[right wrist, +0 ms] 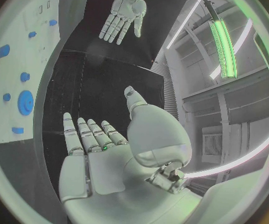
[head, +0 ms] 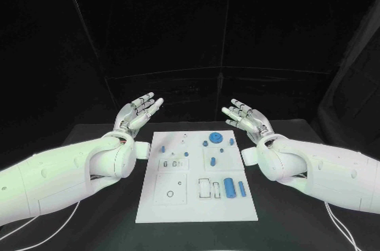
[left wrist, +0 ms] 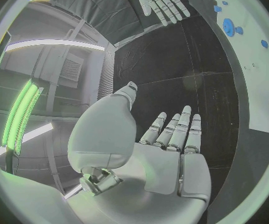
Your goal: Assemble the parts on the task board
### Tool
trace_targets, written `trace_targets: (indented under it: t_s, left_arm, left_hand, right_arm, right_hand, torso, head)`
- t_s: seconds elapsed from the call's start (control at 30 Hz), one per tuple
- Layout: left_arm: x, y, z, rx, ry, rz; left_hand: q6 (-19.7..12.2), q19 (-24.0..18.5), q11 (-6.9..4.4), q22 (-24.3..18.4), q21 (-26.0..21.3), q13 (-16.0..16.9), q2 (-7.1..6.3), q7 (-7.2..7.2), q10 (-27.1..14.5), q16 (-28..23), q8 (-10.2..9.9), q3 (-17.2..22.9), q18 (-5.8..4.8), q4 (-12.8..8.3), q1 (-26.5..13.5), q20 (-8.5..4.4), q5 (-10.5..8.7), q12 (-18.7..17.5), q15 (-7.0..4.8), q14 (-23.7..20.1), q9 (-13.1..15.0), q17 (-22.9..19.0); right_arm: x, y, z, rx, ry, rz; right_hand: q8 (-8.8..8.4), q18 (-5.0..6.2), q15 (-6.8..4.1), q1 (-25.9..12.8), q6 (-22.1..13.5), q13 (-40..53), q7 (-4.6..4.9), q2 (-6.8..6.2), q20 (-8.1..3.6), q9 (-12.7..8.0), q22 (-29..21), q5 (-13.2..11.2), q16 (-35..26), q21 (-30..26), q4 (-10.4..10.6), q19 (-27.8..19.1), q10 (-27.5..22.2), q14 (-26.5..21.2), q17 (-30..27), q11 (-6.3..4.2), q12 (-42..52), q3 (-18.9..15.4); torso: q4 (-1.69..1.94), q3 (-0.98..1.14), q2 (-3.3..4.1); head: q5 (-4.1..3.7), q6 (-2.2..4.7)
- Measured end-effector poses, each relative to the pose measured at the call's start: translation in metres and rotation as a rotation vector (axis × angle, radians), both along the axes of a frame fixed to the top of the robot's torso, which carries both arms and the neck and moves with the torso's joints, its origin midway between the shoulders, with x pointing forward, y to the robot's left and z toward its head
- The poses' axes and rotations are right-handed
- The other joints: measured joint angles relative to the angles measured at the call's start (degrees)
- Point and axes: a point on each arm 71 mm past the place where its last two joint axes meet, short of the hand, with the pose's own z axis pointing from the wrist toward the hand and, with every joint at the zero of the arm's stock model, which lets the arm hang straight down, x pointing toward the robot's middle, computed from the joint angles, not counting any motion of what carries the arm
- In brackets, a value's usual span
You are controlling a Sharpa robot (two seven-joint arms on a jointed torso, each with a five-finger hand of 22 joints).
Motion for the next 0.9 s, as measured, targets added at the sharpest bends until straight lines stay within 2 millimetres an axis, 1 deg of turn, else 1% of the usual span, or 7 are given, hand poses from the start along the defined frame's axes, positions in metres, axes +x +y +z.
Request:
trace_targets:
  t_s: [0.23, 0.33, 0.43, 0.53, 0.63, 0.7, 0.9]
  left_arm:
    - [0.0, -0.002, 0.001, -0.021, -0.013, -0.033]
    - [0.0, 0.001, 0.001, -0.024, -0.016, -0.036]
    - [0.0, 0.003, 0.001, -0.025, -0.019, -0.037]
    - [0.0, 0.005, 0.001, -0.028, -0.021, -0.04]
    - [0.0, 0.008, 0.002, -0.029, -0.024, -0.042]
    - [-0.001, 0.01, 0.003, -0.03, -0.027, -0.046]
    - [-0.007, 0.01, 0.006, -0.041, -0.036, -0.073]
  left_hand:
    - [0.6, 0.5, 0.21, 0.1, 0.0, 0.0, -0.1, 0.04, 0.6, 0.2, 0.0, 0.1, 0.01, 0.1, 0.7, 0.49, 0.0, 0.0, 0.3, 1.5, 0.0, 0.2]
    - [2.3, 3.1, 0.62, 0.5, 0.9, 0.2, 0.27, 0.16, 2.7, 1.2, 0.4, 0.1, 0.02, 0.1, 1.1, 0.59, 0.0, 0.4, 0.68, 6.1, 0.3, 0.7]
    - [6.3, 11.3, 0.95, 1.7, 3.2, 0.8, 0.86, 0.33, 8.7, 3.4, 1.4, 0.3, 0.2, -0.8, 1.7, 0.59, 0.0, 1.5, 0.42, 13.2, 0.7, 1.6]
    - [13.5, 22.4, 0.09, 3.5, 7.0, 2.0, 1.62, 0.98, 21.8, 6.2, 3.0, 0.2, 2.4, -2.2, 2.5, 0.34, 0.34, 4.3, -1.19, 19.2, 1.5, 2.4]
    - [22.6, 29.9, -1.57, 4.8, 10.5, 2.5, 2.01, 2.2, 29.9, 9.0, 4.9, -0.3, 3.58, -4.1, 3.3, -0.45, 0.45, 6.6, -3.43, 26.2, 2.3, 3.6]
    - [26.9, 34.1, -2.69, 5.5, 12.5, 2.5, 2.23, 3.16, 33.3, 10.8, 5.8, -0.8, 3.58, -5.4, 3.7, -1.64, 0.45, 7.4, -4.73, 30.7, 2.6, 4.7]
    - [30.5, 39.3, -4.38, 6.1, 14.5, 2.4, 2.96, 3.84, 38.6, 12.6, 5.8, -2.1, 3.58, -7.8, 4.8, -3.96, 0.45, 7.8, -7.02, 36.4, 2.2, 7.0]
  right_arm:
    - [0.001, 0.003, -0.002, -0.037, 0.004, 0.122]
    - [0.005, -0.004, -0.004, -0.068, -0.008, 0.122]
    - [0.008, -0.011, -0.004, -0.115, -0.034, 0.12]
    - [0.01, -0.013, -0.004, -0.157, -0.062, 0.126]
    - [0.013, -0.015, -0.004, -0.215, -0.105, 0.138]
    - [0.016, -0.015, -0.002, -0.258, -0.138, 0.149]
    - [0.028, -0.01, 0.014, -0.436, -0.251, 0.196]
  right_hand:
    - [0.61, 1.0, 0.49, 4.0, 2.9, 0.3, 0.1, 0.08, -0.02, 0.3, 0.5, 0.1, 0.9, 1.2, -3.0, 3.6, 3.9, 4.9, 0.4, 1.04, 0.7, 0.1]
    - [2.37, 3.59, 0.75, 7.3, 11.5, 1.3, 0.63, 0.03, -0.11, 1.3, 1.9, 0.0, 3.7, 4.0, -5.9, 12.6, 15.4, 19.2, 1.6, 2.41, 2.7, 0.9]
    - [4.97, 5.63, -0.87, 9.6, 22.6, 2.4, 1.43, -0.2, -0.18, 2.5, 2.9, -0.1, 6.5, 6.8, -8.1, 18.9, 30.4, 31.8, 2.3, 1.32, 6.1, 1.5]
    - [6.43, 6.27, -2.08, 10.6, 29.7, 2.4, 2.49, -0.22, -0.25, 3.0, 3.3, -0.1, 7.4, 8.2, -9.4, 21.7, 35.5, 36.5, 2.3, 0.29, 7.2, 1.8]
    - [7.2, 7.16, -3.51, 11.2, 37.0, 2.0, 3.79, 0.06, -1.03, 3.1, 3.7, -0.1, 7.6, 10.0, -10.8, 24.8, 39.8, 41.4, 2.2, -0.88, 7.3, 2.5]
    - [7.2, 7.16, -4.14, 11.4, 38.9, 1.9, 4.33, -0.17, -1.59, 2.8, 3.9, -0.1, 7.6, 10.8, -11.5, 26.4, 41.6, 43.6, 2.2, -1.5, 7.1, 2.8]
    - [6.43, 7.16, -6.65, 11.4, 42.8, 1.9, 4.71, -0.17, -4.32, 2.6, 5.1, -0.1, 8.1, 14.4, -14.5, 31.6, 46.5, 51.6, 2.8, -3.05, 5.7, 4.5]
  torso:
    - [-0.01, 0.0, 0.01]
    - [-0.01, -0.01, 0.0]
    - [-0.03, -0.05, -0.05]
    - [-0.03, -0.09, -0.12]
    - [-0.01, -0.16, -0.12]
    - [0.06, -0.2, -0.01]
    - [0.34, -0.33, 1.13]
  head:
    - [0.0, -0.01]
    - [-0.24, -0.09]
    - [-0.48, -0.05]
    - [-0.59, 0.03]
    - [-0.66, 0.09]
    - [-0.66, 0.11]
    - [-0.77, 0.34]
